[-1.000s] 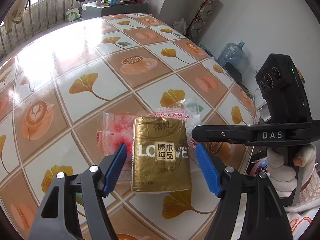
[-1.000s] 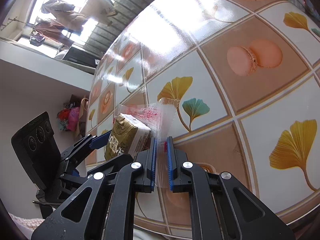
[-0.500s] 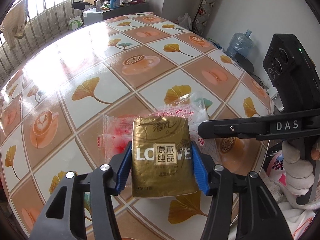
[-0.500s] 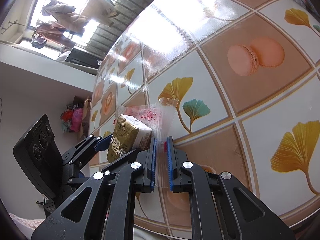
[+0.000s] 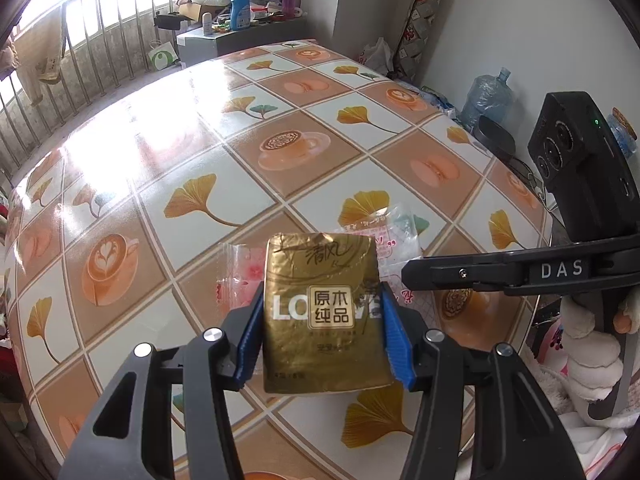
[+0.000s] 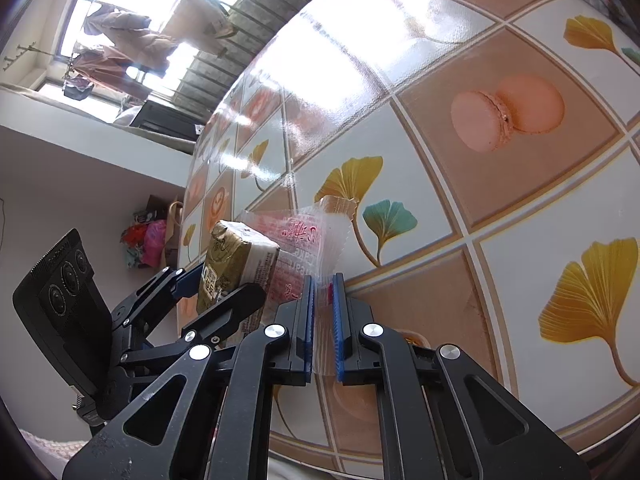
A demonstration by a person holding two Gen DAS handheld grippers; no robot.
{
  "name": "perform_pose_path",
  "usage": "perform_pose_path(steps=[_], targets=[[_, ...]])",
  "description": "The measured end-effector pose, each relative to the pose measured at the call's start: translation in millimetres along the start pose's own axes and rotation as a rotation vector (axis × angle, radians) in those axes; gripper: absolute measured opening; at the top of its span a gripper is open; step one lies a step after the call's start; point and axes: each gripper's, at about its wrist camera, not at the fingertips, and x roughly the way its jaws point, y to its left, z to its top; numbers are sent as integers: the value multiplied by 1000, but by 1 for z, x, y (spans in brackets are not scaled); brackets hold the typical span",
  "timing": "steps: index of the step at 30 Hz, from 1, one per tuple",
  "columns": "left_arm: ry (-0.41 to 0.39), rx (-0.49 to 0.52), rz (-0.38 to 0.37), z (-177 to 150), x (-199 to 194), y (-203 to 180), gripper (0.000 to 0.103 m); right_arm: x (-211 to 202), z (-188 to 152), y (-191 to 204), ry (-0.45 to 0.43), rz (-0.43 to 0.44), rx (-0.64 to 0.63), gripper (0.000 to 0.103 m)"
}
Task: Collect trash
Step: 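Lift the tissue pack and clear bag and carry both over the blue wastebasket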
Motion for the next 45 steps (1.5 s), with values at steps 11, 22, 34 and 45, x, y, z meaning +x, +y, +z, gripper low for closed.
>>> perform_pose_path(steps=[11, 22, 34, 45], targets=[[-46, 9, 26, 8, -14, -3, 52, -16, 1, -1, -61, -8, -13, 5], [-92, 35, 41, 24, -21, -9, 52, -50, 6, -8, -183, -46, -4, 5], [-154, 106, 10, 61, -25, -33, 52, -87, 3, -21, -304, -73, 35, 5], [-185, 187, -25, 97, -22, -65, 52, -127, 6, -43, -428, -94, 99, 5]])
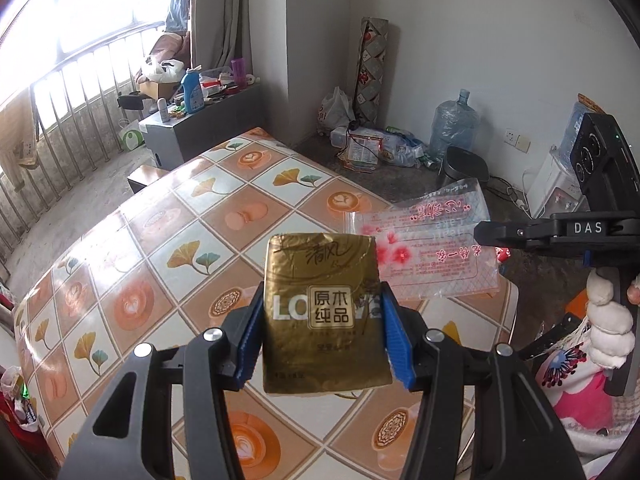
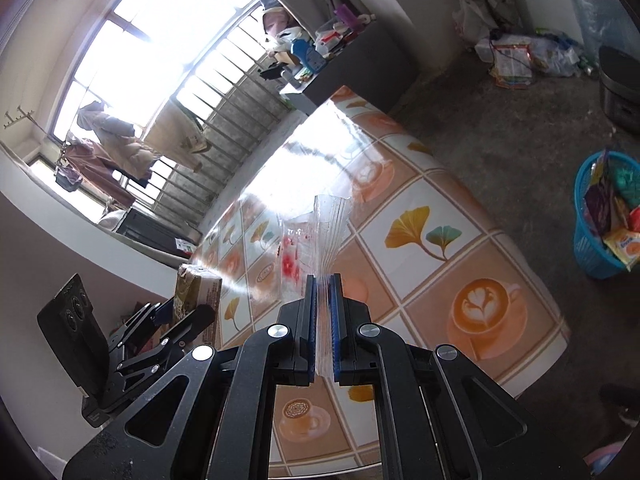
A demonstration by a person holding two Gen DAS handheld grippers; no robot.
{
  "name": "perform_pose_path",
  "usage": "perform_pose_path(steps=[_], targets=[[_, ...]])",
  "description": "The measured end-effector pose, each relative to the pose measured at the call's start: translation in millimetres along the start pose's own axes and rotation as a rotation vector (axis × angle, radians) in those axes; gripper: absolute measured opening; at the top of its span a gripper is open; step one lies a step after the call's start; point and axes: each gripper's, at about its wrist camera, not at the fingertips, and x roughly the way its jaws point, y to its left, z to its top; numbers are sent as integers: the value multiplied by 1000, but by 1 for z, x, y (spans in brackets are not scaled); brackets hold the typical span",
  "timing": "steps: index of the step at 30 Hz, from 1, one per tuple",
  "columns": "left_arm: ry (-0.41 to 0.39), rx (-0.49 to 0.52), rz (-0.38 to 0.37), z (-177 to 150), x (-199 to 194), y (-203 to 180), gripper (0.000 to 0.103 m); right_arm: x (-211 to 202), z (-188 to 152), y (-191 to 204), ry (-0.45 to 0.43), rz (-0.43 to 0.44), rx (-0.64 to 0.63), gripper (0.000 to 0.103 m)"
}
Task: Collect trash
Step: 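Lift the tissue pack and clear bag and carry both over the blue wastebasket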
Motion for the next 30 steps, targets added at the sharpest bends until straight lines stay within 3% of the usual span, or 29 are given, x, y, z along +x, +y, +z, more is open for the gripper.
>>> perform_pose_path(steps=[9, 19, 24, 30], targets=[[-30, 76, -63, 43, 14, -22, 52, -37, 27, -40, -133, -40, 101, 5], [-25, 174, -262, 110, 57, -77, 52, -110, 34, -107, -370, -164, 284, 5], [26, 162, -412, 137, 97, -115, 52, -137, 28, -159, -473, -240, 442, 5], [167, 161, -537, 153, 169, -185, 52, -133, 23, -227, -490, -313, 621, 5]])
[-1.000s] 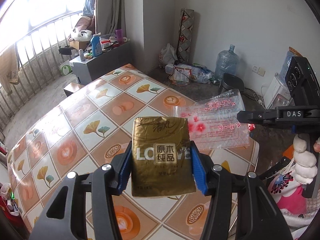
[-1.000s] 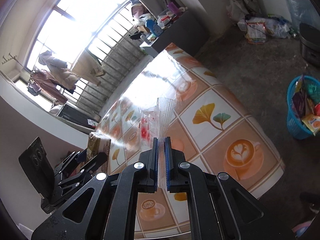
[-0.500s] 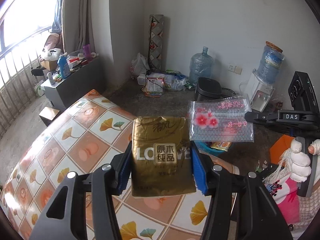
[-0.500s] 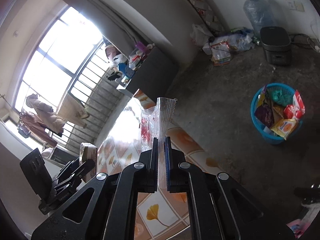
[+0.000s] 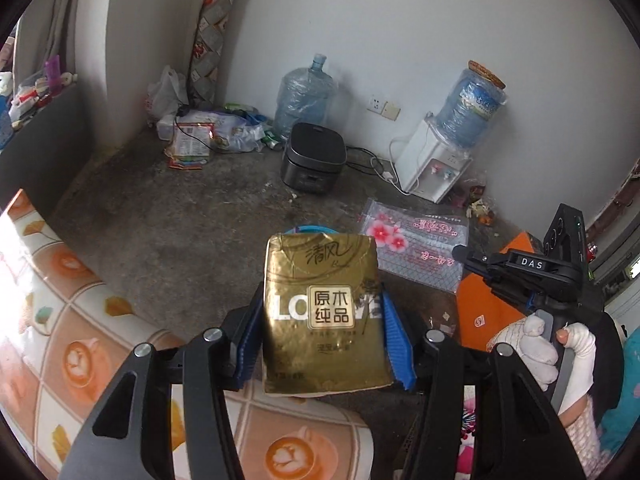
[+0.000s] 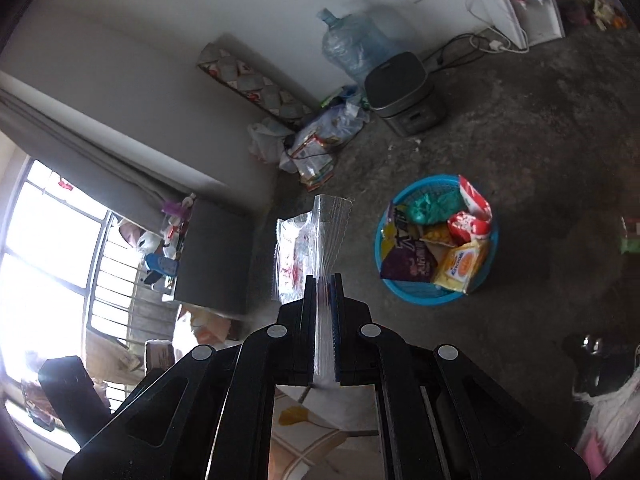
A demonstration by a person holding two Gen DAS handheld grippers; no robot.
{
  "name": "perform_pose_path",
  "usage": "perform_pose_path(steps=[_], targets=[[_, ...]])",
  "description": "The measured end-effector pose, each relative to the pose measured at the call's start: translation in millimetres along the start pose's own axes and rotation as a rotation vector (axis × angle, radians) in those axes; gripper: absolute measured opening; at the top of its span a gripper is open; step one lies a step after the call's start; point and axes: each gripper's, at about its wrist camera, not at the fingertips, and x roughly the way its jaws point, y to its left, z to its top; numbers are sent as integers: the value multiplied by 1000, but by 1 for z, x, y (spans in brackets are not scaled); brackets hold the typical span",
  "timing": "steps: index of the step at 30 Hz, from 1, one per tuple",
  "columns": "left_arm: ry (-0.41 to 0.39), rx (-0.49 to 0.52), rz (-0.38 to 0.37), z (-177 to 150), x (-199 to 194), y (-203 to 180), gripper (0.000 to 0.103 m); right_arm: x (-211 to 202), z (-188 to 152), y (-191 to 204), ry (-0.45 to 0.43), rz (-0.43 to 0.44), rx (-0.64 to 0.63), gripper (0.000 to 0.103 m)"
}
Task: Collect trash
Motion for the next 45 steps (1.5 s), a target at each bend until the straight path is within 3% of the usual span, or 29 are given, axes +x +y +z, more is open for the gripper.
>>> perform_pose_path(steps=[11, 13, 15, 19, 22, 28, 34, 37, 40, 45], targets=[[163, -26, -77, 56, 174, -25, 54, 94, 46, -74, 28, -156, 131, 9], [178, -48, -57, 59, 205, -24, 63, 117, 47, -88, 40, -211, 130, 16], [208, -73, -47, 56, 230, -17, 64, 142, 44, -107, 90, -276, 137, 39], [239, -160, -40, 52, 250, -5, 64, 157, 29, -136, 125, -366, 176, 39], [210, -154, -45, 51, 238, -3, 64, 146, 21, -141, 117, -352, 198, 39], [109, -127, -39, 57, 191, -2, 64, 112, 21, -112, 56, -346, 98, 39], [-36, -111, 18, 56, 102, -4, 78, 72, 17, -57, -38, -306, -97, 49], [-132, -134, 120, 48, 43, -5, 92, 47, 4, -22, -90, -271, -229, 56], [-236, -129, 222, 33, -19, -11, 97, 18, -16, 20, -155, -212, -397, 66], [-411, -144, 537, -15, -113, -33, 97, -34, -69, 87, -271, -88, -705, 93]])
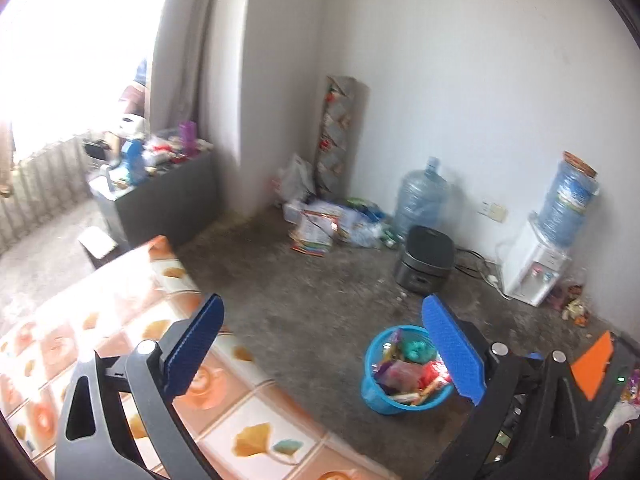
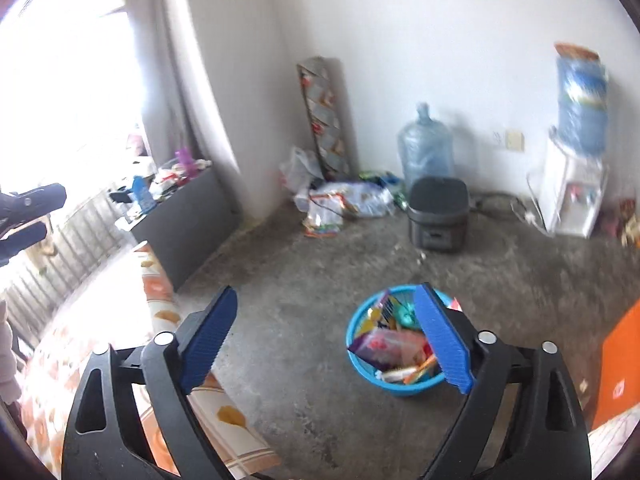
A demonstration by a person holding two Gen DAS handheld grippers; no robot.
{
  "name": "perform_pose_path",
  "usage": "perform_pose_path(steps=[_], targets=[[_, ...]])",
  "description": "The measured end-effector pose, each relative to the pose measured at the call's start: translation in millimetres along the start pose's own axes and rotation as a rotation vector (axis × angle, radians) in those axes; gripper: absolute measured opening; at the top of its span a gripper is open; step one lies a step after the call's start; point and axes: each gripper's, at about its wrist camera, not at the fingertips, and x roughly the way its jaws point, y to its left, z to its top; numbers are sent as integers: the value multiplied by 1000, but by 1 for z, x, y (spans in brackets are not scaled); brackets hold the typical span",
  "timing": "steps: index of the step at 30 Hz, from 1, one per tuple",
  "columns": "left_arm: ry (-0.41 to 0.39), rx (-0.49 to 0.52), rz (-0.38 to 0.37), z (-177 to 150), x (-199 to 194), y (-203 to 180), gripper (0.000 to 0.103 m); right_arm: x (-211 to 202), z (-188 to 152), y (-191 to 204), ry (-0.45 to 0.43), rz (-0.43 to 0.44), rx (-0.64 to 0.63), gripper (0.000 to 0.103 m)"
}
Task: Collect trash
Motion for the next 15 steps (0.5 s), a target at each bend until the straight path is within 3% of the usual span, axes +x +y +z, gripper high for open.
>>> perform_pose_path(steps=[3, 7, 10, 15], targets=[[-37, 26, 176, -22, -46, 20, 97, -38, -1, 42, -104, 86, -178, 95], [-39, 2, 342, -64, -93, 56, 97, -71, -12, 86, -138, 201, -365, 95], [-6, -98, 418, -106, -122, 84, 97, -82, -31, 108, -96, 244, -467, 95], [106, -231, 534, -170, -144, 116, 97, -76, -75, 128, 68, 236, -555, 95]])
